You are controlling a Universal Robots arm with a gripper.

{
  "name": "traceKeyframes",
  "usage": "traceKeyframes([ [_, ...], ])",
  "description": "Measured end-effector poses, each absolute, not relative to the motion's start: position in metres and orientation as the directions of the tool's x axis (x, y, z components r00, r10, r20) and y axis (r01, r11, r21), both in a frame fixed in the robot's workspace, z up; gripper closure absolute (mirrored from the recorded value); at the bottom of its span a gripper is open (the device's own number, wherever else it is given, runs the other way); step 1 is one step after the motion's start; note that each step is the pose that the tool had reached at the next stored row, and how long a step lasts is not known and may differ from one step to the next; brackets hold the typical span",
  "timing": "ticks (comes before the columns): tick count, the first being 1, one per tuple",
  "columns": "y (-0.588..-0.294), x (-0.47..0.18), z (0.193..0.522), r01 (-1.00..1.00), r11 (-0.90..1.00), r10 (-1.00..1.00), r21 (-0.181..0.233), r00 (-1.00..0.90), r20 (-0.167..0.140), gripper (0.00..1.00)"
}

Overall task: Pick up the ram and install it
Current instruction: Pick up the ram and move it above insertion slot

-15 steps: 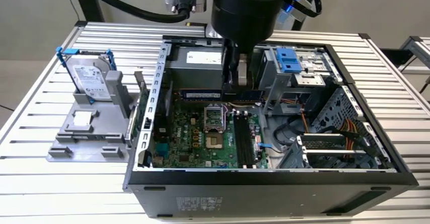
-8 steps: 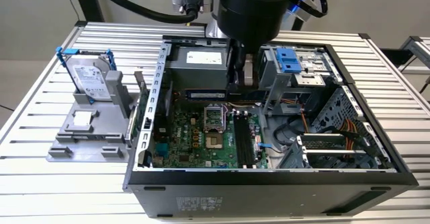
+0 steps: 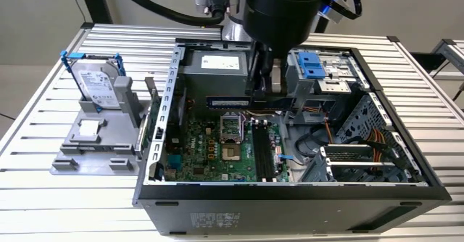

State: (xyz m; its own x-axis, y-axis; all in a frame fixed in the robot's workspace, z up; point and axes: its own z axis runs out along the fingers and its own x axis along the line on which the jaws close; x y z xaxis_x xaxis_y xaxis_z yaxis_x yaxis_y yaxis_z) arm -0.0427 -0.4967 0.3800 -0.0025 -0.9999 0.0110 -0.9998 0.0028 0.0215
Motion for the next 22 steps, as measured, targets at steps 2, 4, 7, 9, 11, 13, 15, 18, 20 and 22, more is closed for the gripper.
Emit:
traceKeyframes([
  [2, -0.497, -0.039, 0.380, -1.000, 0.006, -1.000, 0.021, -0.006, 0.011, 1.00],
  [4, -0.497, -0.036, 0.380, -1.000, 0.013, -1.000, 0.021, -0.013, 0.011, 1.00],
  [7, -0.496, -0.033, 0.380, -0.999, 0.028, -1.000, 0.022, -0.028, 0.011, 1.00],
  [9, -0.495, -0.031, 0.380, -0.999, 0.036, -0.999, 0.022, -0.036, 0.011, 1.00],
  [11, -0.494, -0.029, 0.380, -0.999, 0.044, -0.999, 0.022, -0.044, 0.011, 1.00],
  [13, -0.492, -0.027, 0.380, -0.998, 0.051, -0.999, 0.021, -0.051, 0.011, 1.00],
  [15, -0.490, -0.026, 0.380, -0.998, 0.056, -0.998, 0.021, -0.055, 0.011, 1.00],
  [18, -0.486, -0.024, 0.380, -0.998, 0.060, -0.998, 0.021, -0.060, 0.011, 1.00],
  [20, -0.483, -0.023, 0.380, -0.998, 0.062, -0.998, 0.022, -0.062, 0.011, 1.00],
  [22, -0.480, -0.023, 0.380, -0.998, 0.064, -0.998, 0.022, -0.064, 0.011, 1.00],
])
